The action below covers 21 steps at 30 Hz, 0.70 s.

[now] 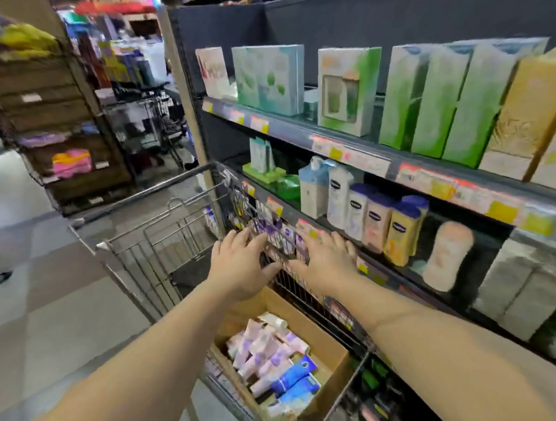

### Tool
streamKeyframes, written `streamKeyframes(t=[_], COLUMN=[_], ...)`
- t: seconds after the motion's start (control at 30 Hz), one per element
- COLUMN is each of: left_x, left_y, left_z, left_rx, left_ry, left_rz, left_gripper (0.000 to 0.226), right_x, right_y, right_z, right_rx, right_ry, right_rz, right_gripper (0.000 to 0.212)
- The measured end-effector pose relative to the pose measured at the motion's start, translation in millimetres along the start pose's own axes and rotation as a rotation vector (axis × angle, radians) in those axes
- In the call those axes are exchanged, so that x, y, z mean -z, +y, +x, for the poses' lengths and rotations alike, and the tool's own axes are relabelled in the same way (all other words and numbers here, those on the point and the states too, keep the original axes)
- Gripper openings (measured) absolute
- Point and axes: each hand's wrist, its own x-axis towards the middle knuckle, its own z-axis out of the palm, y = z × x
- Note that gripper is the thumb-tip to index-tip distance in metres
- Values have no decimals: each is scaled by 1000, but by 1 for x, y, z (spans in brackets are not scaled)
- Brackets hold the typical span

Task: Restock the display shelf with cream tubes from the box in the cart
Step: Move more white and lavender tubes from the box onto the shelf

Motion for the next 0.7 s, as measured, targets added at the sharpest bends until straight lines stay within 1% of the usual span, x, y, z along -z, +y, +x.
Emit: streamKeyframes(t=[0.17, 0.27, 0.37, 0.53, 0.7], left_x=[-29, -48, -77, -129, -174], left_y=[-16, -27, -41, -70, -100], left_z=[54, 85, 117, 171, 207], left_rx=[-5, -55, -112, -285, -421], left_ry=[-86, -116, -177, -329, -397], left_rz=[-12, -15, -5, 22, 46], left_gripper=[72, 72, 72, 74, 71], right_x=[-21, -36, -56, -99, -162], right_y=[7, 14, 22, 28, 19], right_z=[42, 63, 79, 94, 97], right_rx=[2, -44, -110, -320, -511], right_ry=[-24, -57, -98, -168, -214], right_rz=[22, -5, 45, 86, 149], right_gripper=[71, 71, 70, 67, 64])
